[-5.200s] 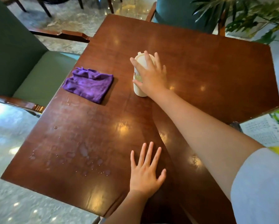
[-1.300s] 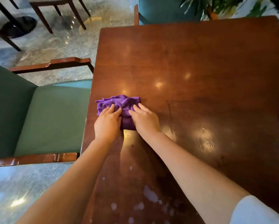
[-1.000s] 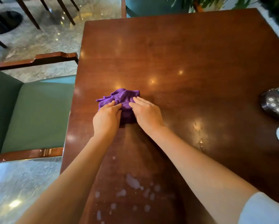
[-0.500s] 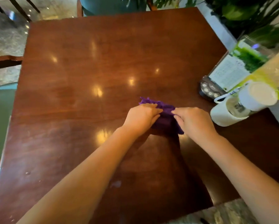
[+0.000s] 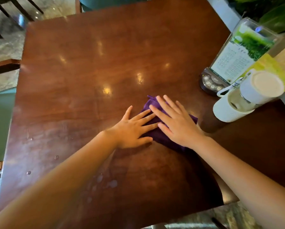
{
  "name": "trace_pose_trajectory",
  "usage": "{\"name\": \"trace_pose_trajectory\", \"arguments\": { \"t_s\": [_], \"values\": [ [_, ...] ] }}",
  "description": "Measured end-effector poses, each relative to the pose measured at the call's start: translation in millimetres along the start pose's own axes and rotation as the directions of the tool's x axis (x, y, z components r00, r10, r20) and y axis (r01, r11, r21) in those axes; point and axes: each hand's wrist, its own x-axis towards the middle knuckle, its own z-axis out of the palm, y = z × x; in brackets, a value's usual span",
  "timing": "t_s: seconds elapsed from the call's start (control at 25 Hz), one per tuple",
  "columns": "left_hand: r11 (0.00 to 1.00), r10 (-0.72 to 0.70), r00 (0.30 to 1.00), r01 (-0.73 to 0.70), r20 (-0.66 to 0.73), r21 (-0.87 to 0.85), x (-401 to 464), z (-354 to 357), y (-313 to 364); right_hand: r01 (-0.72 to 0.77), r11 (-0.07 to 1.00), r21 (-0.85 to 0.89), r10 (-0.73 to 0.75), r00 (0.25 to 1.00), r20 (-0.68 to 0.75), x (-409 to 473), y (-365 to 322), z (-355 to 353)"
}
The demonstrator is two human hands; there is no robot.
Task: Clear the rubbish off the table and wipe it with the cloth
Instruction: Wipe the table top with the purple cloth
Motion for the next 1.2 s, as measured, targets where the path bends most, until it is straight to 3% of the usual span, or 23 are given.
{"name": "trace_pose_trajectory", "arguments": {
  "t_s": [0.12, 0.24, 0.36, 0.48, 0.6, 0.72, 0.8, 0.88, 0.96, 1.08, 1.2],
  "values": [
    [0.995, -0.098, 0.995, 0.098, -0.023, -0.028, -28.5, 8.7, -21.2, 0.072, 0.994, -0.077, -0.062, 0.99, 0.126, 4.7, 2.8, 19.4],
    [0.977, -0.213, 0.968, 0.208, -0.134, -0.054, -52.7, 14.6, -49.4, -0.005, 0.991, -0.132, 0.02, 0.993, 0.112, 4.4, -1.3, 25.2],
    [0.871, -0.483, 0.822, 0.414, -0.302, -0.266, -78.8, 16.3, -99.3, -0.139, 0.977, -0.16, 0.149, 0.987, 0.054, 2.4, -19.7, 32.3],
    [0.751, -0.651, 0.725, 0.573, -0.224, -0.327, -133.1, 39.7, -165.9, -0.33, 0.929, -0.168, 0.336, 0.942, 0.007, -1.2, -44.1, 37.8],
    [0.75, -0.653, 0.748, 0.614, -0.121, -0.246, -188.0, 67.9, -211.2, -0.535, 0.835, -0.131, 0.535, 0.844, -0.038, 2.0, -78.6, 45.4],
    [0.822, -0.567, 0.803, 0.535, -0.184, -0.196, -199.3, 76.8, -221.5, -0.675, 0.73, -0.106, 0.673, 0.737, -0.056, 18.3, -115.3, 52.4],
    [0.833, -0.55, 0.808, 0.513, -0.212, -0.204, -201.3, 77.0, -223.7, -0.699, 0.711, -0.079, 0.697, 0.715, -0.052, 50.5, -140.0, 60.1],
    [0.835, -0.548, 0.807, 0.511, -0.219, -0.204, -201.5, 79.9, -224.9, -0.666, 0.744, -0.061, 0.664, 0.746, -0.048, 90.0, -164.0, 67.0],
    [0.834, -0.547, 0.811, 0.508, -0.208, -0.215, -201.7, 81.7, -227.4, -0.564, 0.825, -0.033, 0.563, 0.826, -0.044, 126.2, -197.3, 75.7],
    [0.845, -0.526, 0.827, 0.481, -0.201, -0.234, -199.9, 81.9, -228.2, -0.322, 0.946, -0.032, 0.321, 0.947, -0.025, 142.4, -254.0, 89.8],
    [0.851, -0.516, 0.832, 0.47, -0.205, -0.236, -199.9, 81.6, -228.5, 0.013, 1.0, -0.014, -0.012, 0.996, 0.083, 120.5, -272.1, 95.7]
  ]
}}
